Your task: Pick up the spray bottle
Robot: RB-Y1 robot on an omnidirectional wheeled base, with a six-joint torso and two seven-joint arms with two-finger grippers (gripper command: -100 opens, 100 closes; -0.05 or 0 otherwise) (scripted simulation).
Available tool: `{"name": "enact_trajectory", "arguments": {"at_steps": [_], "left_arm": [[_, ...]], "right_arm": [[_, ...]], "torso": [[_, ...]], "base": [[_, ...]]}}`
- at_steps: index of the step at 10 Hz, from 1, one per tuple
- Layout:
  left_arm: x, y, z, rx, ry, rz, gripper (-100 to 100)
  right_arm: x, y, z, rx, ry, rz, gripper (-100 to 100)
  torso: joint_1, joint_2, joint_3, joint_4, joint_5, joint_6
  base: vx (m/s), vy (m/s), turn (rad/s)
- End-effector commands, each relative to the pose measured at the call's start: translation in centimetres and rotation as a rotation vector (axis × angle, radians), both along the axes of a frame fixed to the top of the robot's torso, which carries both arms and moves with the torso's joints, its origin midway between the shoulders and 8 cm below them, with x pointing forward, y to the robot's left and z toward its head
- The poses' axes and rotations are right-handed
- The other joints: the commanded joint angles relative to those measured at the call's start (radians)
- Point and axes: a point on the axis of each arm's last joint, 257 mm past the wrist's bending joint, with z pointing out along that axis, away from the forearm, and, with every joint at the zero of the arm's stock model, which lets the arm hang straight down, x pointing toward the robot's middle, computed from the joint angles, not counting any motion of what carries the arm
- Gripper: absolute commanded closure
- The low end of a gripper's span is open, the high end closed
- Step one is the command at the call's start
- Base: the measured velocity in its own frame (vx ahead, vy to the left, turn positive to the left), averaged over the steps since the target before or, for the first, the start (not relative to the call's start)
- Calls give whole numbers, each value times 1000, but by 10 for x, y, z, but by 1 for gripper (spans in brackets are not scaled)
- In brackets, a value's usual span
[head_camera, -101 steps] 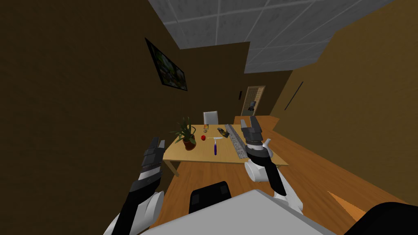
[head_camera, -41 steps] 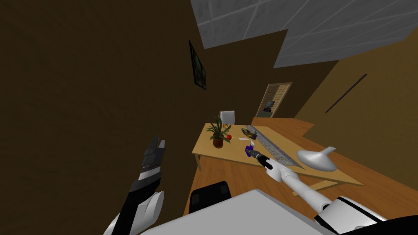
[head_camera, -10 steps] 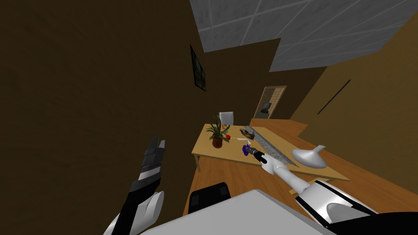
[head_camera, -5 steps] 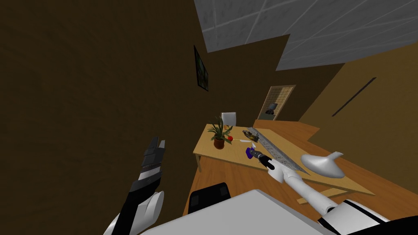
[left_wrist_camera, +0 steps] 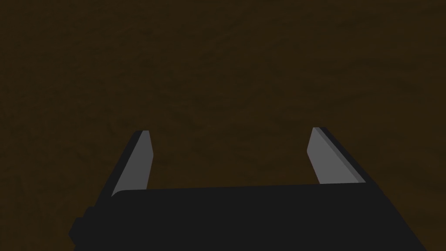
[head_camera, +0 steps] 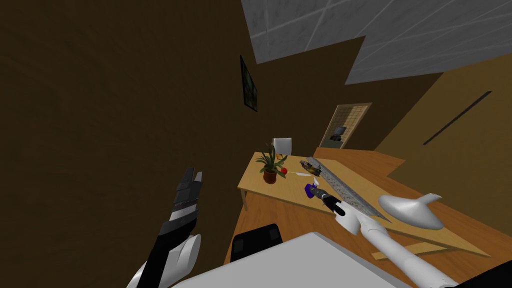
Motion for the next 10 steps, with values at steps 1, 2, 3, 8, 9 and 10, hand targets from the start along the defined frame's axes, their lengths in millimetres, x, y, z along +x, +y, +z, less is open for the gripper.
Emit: {"name": "enact_trajectory", "arguments": {"at_steps": [1, 2, 3, 8, 9, 10], "left_arm": [[0, 0, 0, 0, 0, 0, 0], [0, 0, 0, 0, 0, 0, 0], [0, 0, 0, 0, 0, 0, 0], [0, -1, -1, -1, 1, -2, 0], [0, -1, -1, -1, 1, -2, 0], [0, -1, -1, -1, 1, -2, 0]], "right_arm": [[-15, -6, 3, -7, 10, -17, 100], [-19, 1, 4, -2, 9, -1, 100], [-31, -10, 13, -14, 6, -35, 100], [-56, -4, 24, -16, 9, -31, 100], [-57, -7, 22, -19, 15, -40, 100], [-57, -7, 22, -19, 14, -39, 0]], "torso": [[0, 0, 0, 0, 0, 0], [0, 0, 0, 0, 0, 1], [1, 1, 0, 0, 0, 1], [3, 0, 0, 0, 1, -1], [4, 0, 0, 1, 1, -1], [5, 0, 0, 1, 1, -2]], "base": [[20, -13, 104], [14, -9, -7], [20, -5, 142], [17, -12, 58], [0, 0, 0], [0, 0, 0]]}}
